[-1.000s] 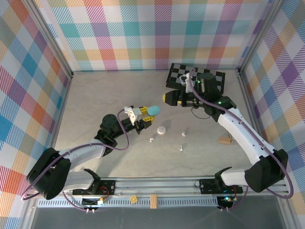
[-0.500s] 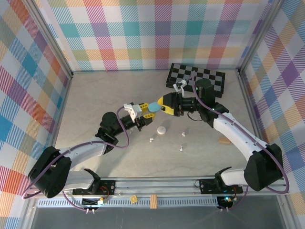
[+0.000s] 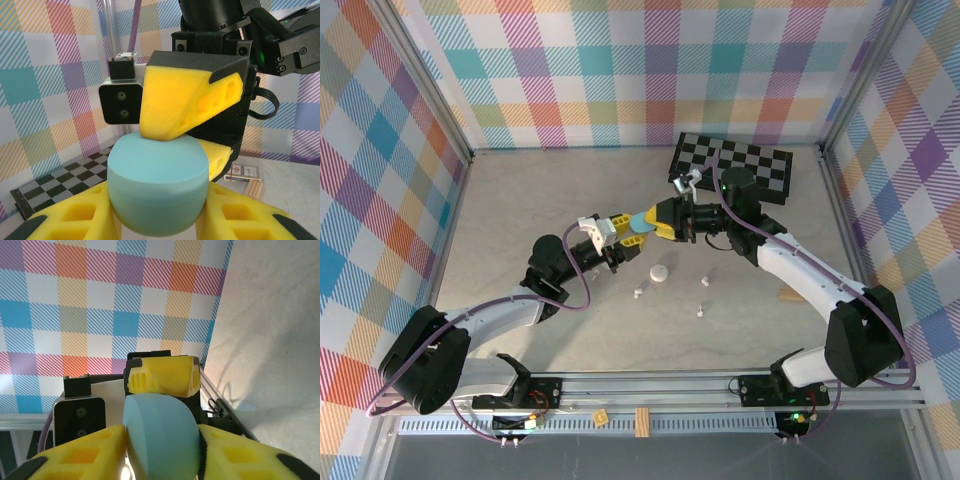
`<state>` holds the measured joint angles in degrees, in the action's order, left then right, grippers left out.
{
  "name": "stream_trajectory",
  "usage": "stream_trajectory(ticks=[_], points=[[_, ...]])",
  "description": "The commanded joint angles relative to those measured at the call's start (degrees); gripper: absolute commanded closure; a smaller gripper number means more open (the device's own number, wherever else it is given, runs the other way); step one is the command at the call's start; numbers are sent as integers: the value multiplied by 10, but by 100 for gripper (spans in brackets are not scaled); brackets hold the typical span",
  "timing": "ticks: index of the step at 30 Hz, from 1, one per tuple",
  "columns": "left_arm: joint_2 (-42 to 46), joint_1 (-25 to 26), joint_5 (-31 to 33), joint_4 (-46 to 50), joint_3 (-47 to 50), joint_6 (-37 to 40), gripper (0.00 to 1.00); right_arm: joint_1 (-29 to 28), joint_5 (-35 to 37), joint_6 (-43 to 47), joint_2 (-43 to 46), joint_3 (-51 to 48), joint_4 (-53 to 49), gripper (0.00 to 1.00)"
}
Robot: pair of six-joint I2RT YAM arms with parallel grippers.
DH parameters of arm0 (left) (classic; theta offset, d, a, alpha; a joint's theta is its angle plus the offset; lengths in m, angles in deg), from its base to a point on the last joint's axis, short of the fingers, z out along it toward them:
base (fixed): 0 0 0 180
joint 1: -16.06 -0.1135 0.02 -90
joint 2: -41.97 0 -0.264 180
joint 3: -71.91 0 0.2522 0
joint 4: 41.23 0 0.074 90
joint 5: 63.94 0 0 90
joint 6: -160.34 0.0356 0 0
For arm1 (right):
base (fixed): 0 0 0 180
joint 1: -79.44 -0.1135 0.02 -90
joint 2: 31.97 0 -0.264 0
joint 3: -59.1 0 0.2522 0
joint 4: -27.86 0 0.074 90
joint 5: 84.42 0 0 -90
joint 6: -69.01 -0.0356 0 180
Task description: Insert the wireless bluetooth earbuds into the charging case
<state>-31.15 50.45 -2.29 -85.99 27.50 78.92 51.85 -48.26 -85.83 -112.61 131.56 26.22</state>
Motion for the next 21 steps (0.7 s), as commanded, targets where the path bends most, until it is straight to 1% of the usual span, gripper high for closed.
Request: stream_trajectory(ticks=[1, 4, 7, 12, 14, 16, 17, 21], points=[[-2, 5, -8, -9, -6, -1, 64, -4, -14, 8, 0, -4, 30, 67], [-3, 5, -7, -7, -6, 0, 63, -5, -6, 23, -2, -4, 24, 72], [-4, 5, -3, -5, -5, 1, 57, -3, 10, 40, -3, -5, 16, 75], [10, 5, 9, 4, 9, 3, 21, 10, 31, 44, -12, -13, 22, 78], [19, 5, 16, 20, 15, 8, 11, 20, 38, 61, -17, -14, 10, 78], [27, 5, 24, 34, 22, 11, 3, 36, 48, 93, -31, -8, -16, 78], [30, 5, 29, 40, 27, 12, 0, 45, 56, 111, -41, -5, -33, 79], [39, 8, 47, 70, 44, 5, 0, 79, 87, 174, -107, 27, -87, 79]])
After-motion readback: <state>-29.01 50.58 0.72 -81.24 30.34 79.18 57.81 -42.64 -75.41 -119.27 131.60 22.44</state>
